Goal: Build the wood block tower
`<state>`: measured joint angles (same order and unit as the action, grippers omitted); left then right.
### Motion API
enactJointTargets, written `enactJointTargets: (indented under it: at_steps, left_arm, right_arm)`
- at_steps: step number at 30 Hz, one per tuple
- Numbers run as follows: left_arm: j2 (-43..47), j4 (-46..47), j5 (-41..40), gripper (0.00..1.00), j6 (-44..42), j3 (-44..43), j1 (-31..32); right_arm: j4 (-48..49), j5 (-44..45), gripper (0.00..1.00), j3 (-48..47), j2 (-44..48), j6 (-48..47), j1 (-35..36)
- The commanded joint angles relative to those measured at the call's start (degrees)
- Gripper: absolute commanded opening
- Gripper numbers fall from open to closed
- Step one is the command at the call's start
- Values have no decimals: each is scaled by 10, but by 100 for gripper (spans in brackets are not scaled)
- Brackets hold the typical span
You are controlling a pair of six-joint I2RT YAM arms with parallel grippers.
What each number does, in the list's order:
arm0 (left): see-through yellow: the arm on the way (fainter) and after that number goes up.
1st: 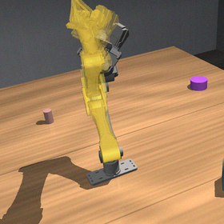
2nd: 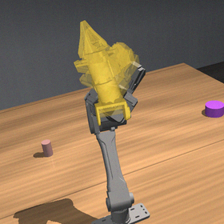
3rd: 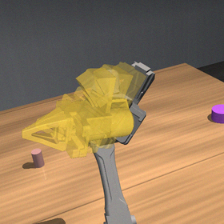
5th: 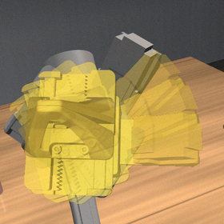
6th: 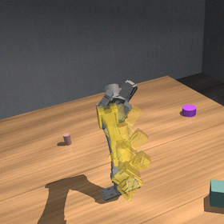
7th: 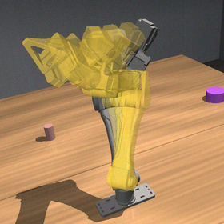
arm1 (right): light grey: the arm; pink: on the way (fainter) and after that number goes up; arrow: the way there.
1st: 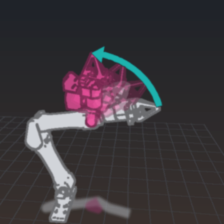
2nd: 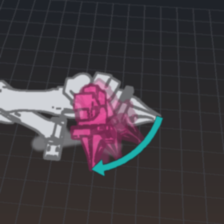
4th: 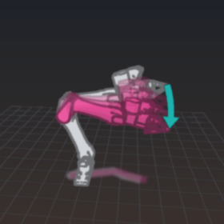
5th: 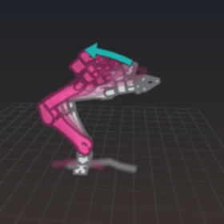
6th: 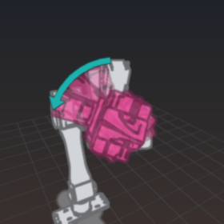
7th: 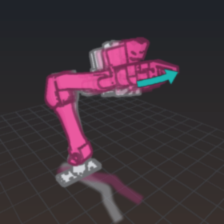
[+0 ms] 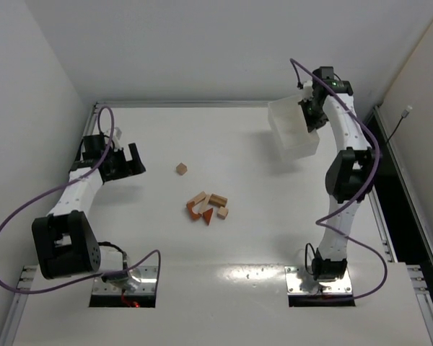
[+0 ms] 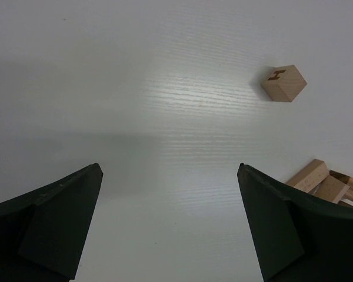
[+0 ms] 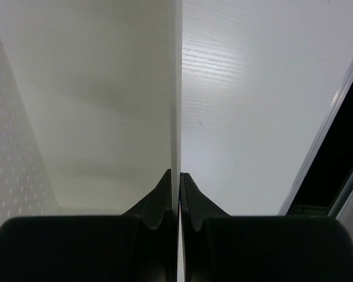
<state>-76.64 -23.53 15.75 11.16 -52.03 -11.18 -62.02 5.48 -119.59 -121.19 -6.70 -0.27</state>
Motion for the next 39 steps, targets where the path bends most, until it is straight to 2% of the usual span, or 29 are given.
enactJointTargets:
  at_steps: [1,4,16,23,25,30,32,35,36,37,39]
  left_arm:
    - [-10,1,11,100,-8,-25,5]
    - [-22,1,11,100,-8,-31,5]
    - [-39,-11,1,100,-13,-41,5]
    - [-39,-11,1,100,-13,-41,5]
    - [-39,-11,1,100,-13,-36,5]
    - [-39,-11,1,100,-13,-36,5]
    - [-39,-11,1,100,-18,-36,5]
    - [-39,-11,1,100,-18,-36,5]
    - [-39,-11,1,100,-18,-31,5]
    - [-39,-11,1,100,-18,-31,5]
    - [-39,-11,6,100,-18,-31,5]
  right_arm:
    - [27,-39,0,-48,-31,38,-28]
    - [32,-89,0,-77,-63,38,-54]
    - [37,-110,0,-197,-201,-42,-116]
    - [37,-105,2,-231,-241,-54,-151]
    - [37,-105,6,-231,-247,-60,-160]
    - [37,-105,8,-251,-260,-65,-181]
    - [37,-111,11,-251,-266,-65,-187]
    - [26,-127,36,-256,-266,-72,-193]
    - [26,-138,50,-256,-260,-72,-193]
    - [20,-143,72,-256,-252,-80,-193]
    - [20,-152,84,-256,-241,-80,-193]
